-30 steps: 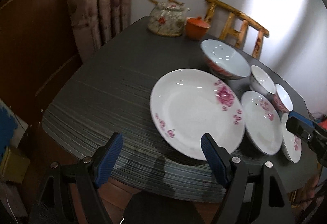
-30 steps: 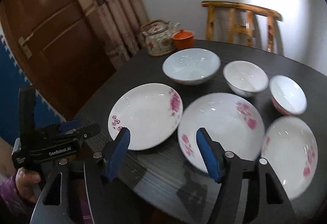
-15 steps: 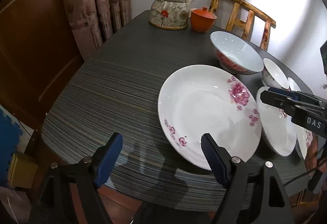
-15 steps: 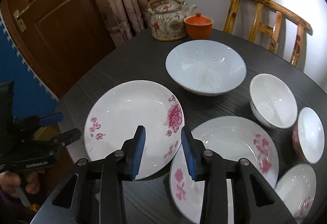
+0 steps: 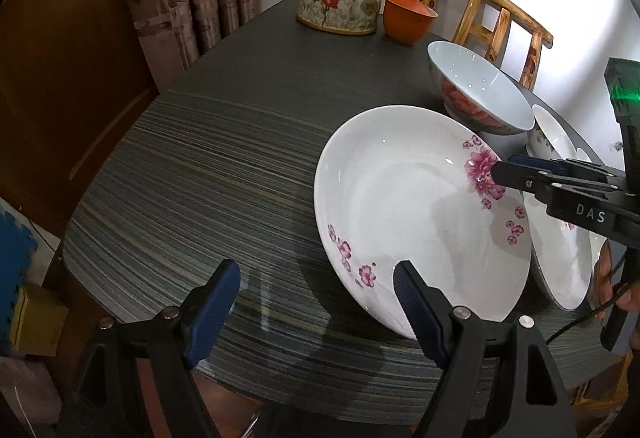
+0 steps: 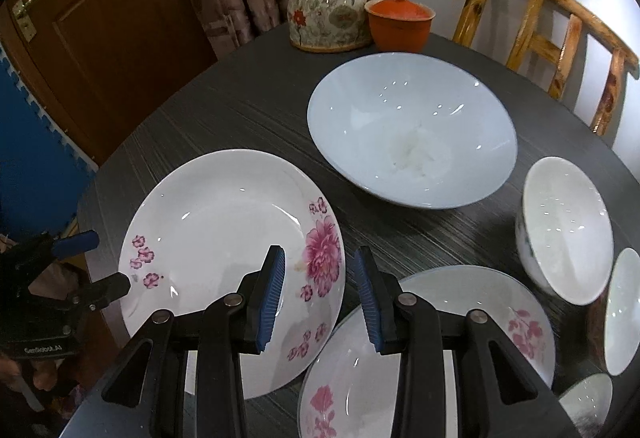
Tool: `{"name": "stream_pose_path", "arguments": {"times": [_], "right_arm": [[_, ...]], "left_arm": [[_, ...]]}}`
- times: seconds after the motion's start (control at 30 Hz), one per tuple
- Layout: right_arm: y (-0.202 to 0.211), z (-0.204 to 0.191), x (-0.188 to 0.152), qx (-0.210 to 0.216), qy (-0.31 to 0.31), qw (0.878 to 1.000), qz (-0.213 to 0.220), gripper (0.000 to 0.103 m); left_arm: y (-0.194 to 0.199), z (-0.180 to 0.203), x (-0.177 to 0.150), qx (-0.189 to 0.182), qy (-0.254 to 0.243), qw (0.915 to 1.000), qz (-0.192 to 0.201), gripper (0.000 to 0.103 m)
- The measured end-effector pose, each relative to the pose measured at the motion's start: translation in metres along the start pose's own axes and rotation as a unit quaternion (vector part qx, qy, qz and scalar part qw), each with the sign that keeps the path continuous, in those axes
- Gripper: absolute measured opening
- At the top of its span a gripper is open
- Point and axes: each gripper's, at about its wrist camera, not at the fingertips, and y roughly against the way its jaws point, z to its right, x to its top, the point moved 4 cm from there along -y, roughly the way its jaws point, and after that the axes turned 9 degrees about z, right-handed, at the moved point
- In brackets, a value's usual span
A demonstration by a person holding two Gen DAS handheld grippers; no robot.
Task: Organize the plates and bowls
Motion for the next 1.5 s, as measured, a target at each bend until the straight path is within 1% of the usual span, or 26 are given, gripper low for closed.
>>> {"name": "stream_pose_path", "arguments": {"times": [0.2, 0.43, 0.5, 0.6, 0.63, 0.67, 0.7, 0.73, 0.77, 0.83, 0.9, 0.93, 0.97, 1.03, 1.2, 1.37, 1.5], "right_arm": [[-0.013, -0.002, -0.004, -0.004, 0.015, 1.0, -0.019, 0.034], [-0.022, 0.002, -0.006, 0.012, 0.006, 1.0, -0.028, 0.034], [-0.024, 0.001, -0.006, 0.012, 0.009, 0.999, -0.031, 0.032], [-0.028, -0.002, -0.009, 0.011, 0.014, 0.999, -0.039, 0.024], [-0.03, -0.002, -0.009, 0.008, 0.016, 0.999, -0.041, 0.023], [-0.029, -0.003, -0.009, 0.007, 0.019, 0.999, -0.039, 0.023], [-0.029, -0.003, -0.009, 0.006, 0.02, 0.999, -0.038, 0.022], [-0.029, -0.003, -0.009, 0.003, 0.021, 0.999, -0.037, 0.019], [-0.029, -0.002, -0.009, -0.001, 0.022, 0.999, -0.037, 0.017], [-0.029, -0.001, -0.009, 0.002, 0.017, 0.999, -0.036, 0.016], [-0.029, 0.0, -0.009, 0.004, 0.014, 0.999, -0.034, 0.016], [-0.03, 0.0, -0.008, 0.004, 0.013, 0.999, -0.034, 0.016], [-0.03, 0.0, -0.008, 0.003, 0.012, 0.999, -0.033, 0.016], [-0.03, 0.0, -0.009, 0.003, 0.007, 0.999, -0.033, 0.016], [-0.03, 0.001, -0.009, 0.006, -0.01, 0.999, -0.032, 0.015], [-0.032, -0.002, -0.007, 0.018, -0.027, 0.999, -0.032, 0.013], [-0.035, -0.008, -0.003, 0.022, -0.032, 0.999, -0.028, 0.013]], "left_arm": [[-0.007, 0.005, -0.003, 0.003, -0.016, 0.9999, -0.005, 0.081], [-0.011, 0.007, -0.005, 0.005, -0.023, 0.9997, -0.008, 0.081], [-0.012, 0.006, -0.005, 0.004, -0.027, 0.9996, -0.01, 0.081], [-0.016, 0.008, -0.006, -0.002, -0.033, 0.9993, -0.016, 0.081], [-0.017, 0.009, -0.007, -0.006, -0.034, 0.9993, -0.016, 0.081], [-0.017, 0.011, -0.008, -0.011, -0.036, 0.9992, -0.016, 0.077], [-0.018, 0.012, -0.009, -0.015, -0.038, 0.999, -0.016, 0.066], [-0.019, 0.013, -0.01, -0.018, -0.04, 0.9989, -0.019, 0.061], [-0.02, 0.013, -0.01, -0.021, -0.04, 0.9987, -0.023, 0.053], [-0.02, 0.014, -0.01, -0.038, -0.033, 0.9985, -0.022, 0.048], [-0.02, 0.016, -0.01, -0.049, -0.032, 0.998, -0.022, 0.038], [-0.02, 0.017, -0.01, -0.052, -0.033, 0.9978, -0.021, 0.035], [-0.02, 0.017, -0.009, -0.053, -0.035, 0.9978, -0.019, 0.03], [-0.019, 0.019, -0.008, -0.048, -0.04, 0.9979, -0.017, 0.029], [-0.02, 0.009, -0.007, -0.041, -0.033, 0.9985, -0.017, 0.027], [-0.02, -0.003, -0.002, -0.029, -0.017, 0.9993, -0.015, 0.024], [-0.017, -0.012, 0.002, -0.017, -0.007, 0.9998, -0.008, 0.023]]}}
